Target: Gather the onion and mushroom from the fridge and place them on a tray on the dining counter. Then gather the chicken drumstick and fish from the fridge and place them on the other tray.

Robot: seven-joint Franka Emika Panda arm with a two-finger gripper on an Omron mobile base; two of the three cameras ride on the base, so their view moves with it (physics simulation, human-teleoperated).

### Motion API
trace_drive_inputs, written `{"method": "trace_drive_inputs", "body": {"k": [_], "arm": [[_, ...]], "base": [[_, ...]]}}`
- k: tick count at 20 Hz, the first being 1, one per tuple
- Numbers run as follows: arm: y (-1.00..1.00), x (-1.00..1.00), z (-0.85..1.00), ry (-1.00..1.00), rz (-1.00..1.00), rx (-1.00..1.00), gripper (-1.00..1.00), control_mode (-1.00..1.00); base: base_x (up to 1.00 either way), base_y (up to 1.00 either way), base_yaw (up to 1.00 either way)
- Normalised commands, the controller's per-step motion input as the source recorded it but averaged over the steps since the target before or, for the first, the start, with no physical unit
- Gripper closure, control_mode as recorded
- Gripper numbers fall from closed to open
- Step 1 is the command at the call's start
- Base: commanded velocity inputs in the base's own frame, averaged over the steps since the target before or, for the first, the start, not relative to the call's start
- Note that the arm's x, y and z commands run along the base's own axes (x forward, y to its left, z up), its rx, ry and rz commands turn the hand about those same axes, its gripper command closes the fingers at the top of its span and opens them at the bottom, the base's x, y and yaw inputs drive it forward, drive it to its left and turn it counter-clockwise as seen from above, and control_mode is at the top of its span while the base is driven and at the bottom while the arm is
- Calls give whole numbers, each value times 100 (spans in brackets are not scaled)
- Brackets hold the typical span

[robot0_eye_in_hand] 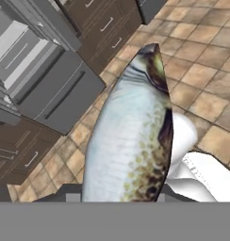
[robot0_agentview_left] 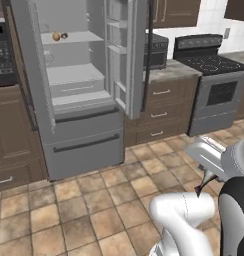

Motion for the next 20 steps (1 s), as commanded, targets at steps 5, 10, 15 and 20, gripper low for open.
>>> {"method": "trace_drive_inputs", "body": {"k": [5,10,15,20], "arm": [[0,0,0,0,0,0,100,100],[0,0,0,0,0,0,100,100],[0,0,0,0,0,0,100,100],[0,0,0,0,0,0,100,100]], "base": [[-100,-1,-9],[-100,-8,-7],[-100,-17,-10],[-100,-31,-14]]}}
